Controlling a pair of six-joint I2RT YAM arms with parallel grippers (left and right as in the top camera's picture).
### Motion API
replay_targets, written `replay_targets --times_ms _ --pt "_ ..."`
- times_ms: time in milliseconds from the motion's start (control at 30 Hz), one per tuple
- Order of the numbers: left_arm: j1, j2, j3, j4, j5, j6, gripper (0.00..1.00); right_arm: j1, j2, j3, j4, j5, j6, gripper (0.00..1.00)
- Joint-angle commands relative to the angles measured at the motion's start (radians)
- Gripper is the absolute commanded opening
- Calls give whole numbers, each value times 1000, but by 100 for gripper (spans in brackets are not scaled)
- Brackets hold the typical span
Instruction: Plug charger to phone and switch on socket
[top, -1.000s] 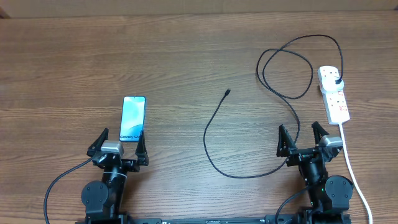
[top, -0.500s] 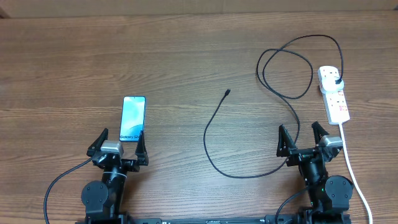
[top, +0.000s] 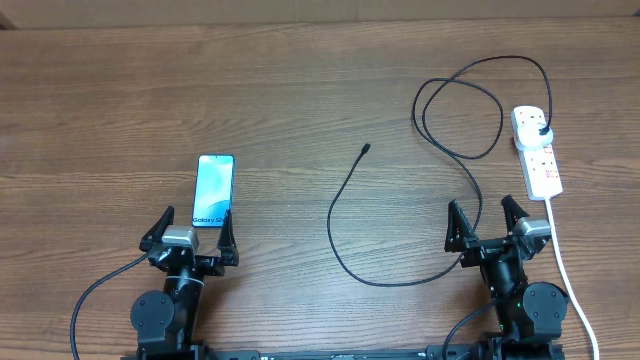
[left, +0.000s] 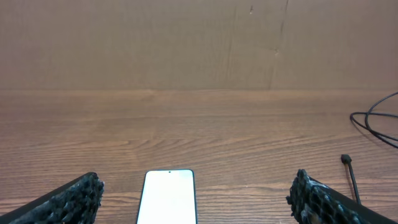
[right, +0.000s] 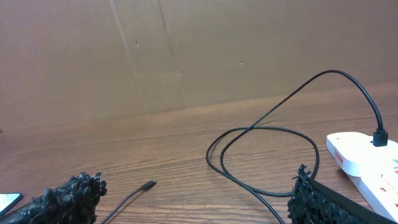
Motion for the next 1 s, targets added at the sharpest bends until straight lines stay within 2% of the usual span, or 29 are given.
replay_targets --times_ms 0,167,467,667,967 --pt "-7 -11 -6 -2 -9 -9 99 4 -11 -11 5 10 -2 100" --pt "-7 -9 -3 -3 -8 -62 100 4 -11 -11 5 10 -2 100" --pt "-7 71 76 -18 6 -68 100 4 -11 -11 5 10 -2 100" --pt "-7 240 213 -18 7 -68 99 4 -11 -11 5 10 -2 100" --pt "-7 617 525 -74 103 -67 100 4 -11 -11 5 10 -2 100"
